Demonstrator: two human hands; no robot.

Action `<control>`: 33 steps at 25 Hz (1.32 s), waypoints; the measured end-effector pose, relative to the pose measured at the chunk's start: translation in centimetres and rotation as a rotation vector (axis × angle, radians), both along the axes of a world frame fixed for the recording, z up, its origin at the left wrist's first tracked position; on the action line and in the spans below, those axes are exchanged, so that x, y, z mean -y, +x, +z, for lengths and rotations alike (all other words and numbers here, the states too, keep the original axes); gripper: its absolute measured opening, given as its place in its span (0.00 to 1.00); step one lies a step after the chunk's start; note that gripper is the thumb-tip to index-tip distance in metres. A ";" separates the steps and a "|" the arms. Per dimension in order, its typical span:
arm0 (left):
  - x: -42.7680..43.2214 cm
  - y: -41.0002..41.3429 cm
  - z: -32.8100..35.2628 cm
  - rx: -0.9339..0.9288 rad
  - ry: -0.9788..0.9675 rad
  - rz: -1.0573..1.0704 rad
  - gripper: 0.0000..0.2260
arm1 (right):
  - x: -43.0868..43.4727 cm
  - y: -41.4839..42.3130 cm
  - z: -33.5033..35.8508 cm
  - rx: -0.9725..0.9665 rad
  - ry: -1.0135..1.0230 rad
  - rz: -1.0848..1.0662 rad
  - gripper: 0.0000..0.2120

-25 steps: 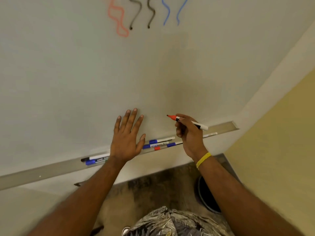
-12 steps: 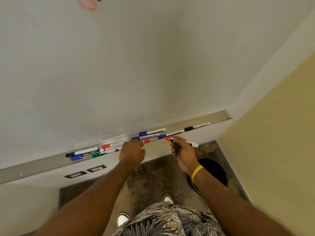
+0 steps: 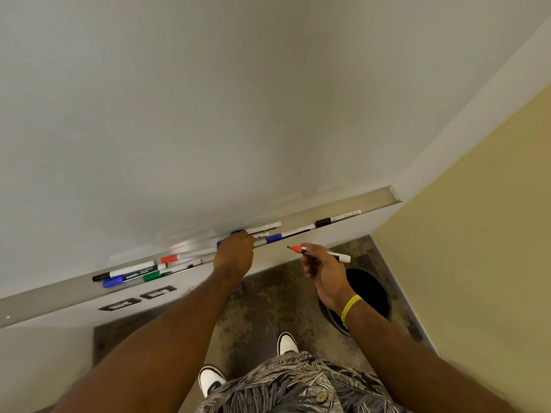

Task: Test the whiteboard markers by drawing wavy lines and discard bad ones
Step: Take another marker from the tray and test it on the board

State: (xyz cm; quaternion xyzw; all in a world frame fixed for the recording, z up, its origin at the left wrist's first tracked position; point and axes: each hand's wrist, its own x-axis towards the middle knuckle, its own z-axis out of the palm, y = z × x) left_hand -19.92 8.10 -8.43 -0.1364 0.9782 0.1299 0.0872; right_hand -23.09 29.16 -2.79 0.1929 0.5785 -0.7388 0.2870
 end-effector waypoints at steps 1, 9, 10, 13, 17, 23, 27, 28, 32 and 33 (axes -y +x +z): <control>0.2 -0.2 -0.2 0.017 -0.005 -0.006 0.09 | -0.1 -0.2 -0.2 0.002 0.005 0.004 0.08; 1.1 0.0 -1.1 0.079 -0.037 -0.028 0.07 | 0.3 -0.8 -0.7 -0.027 -0.012 0.031 0.08; 1.2 0.0 -1.1 0.067 -0.022 -0.027 0.06 | 0.4 -0.8 -0.7 -0.031 -0.014 0.030 0.08; 1.4 0.1 -0.8 0.044 0.055 0.001 0.05 | 0.5 -0.8 -0.7 -0.036 -0.013 0.014 0.09; 1.2 0.8 0.4 -0.082 0.273 0.070 0.07 | 0.9 -1.1 -0.3 -0.036 -0.033 -0.007 0.06; -1.0 3.3 3.3 -0.291 0.677 0.235 0.10 | 2.3 -0.6 0.7 -0.079 0.028 0.037 0.09; -2.3 4.5 4.5 -0.381 0.968 0.393 0.11 | 3.2 0.2 1.0 -0.116 0.036 0.068 0.12; -2.5 4.7 4.9 -0.402 1.020 0.434 0.11 | 3.4 0.5 1.1 -0.123 0.033 0.073 0.13; -3.0 5.2 6.2 -0.474 1.276 0.609 0.09 | 3.8 1.3 1.4 -0.155 0.007 0.092 0.14; -3.2 5.3 6.6 -0.475 1.349 0.674 0.08 | 4.0 1.5 1.6 -0.162 -0.005 0.096 0.14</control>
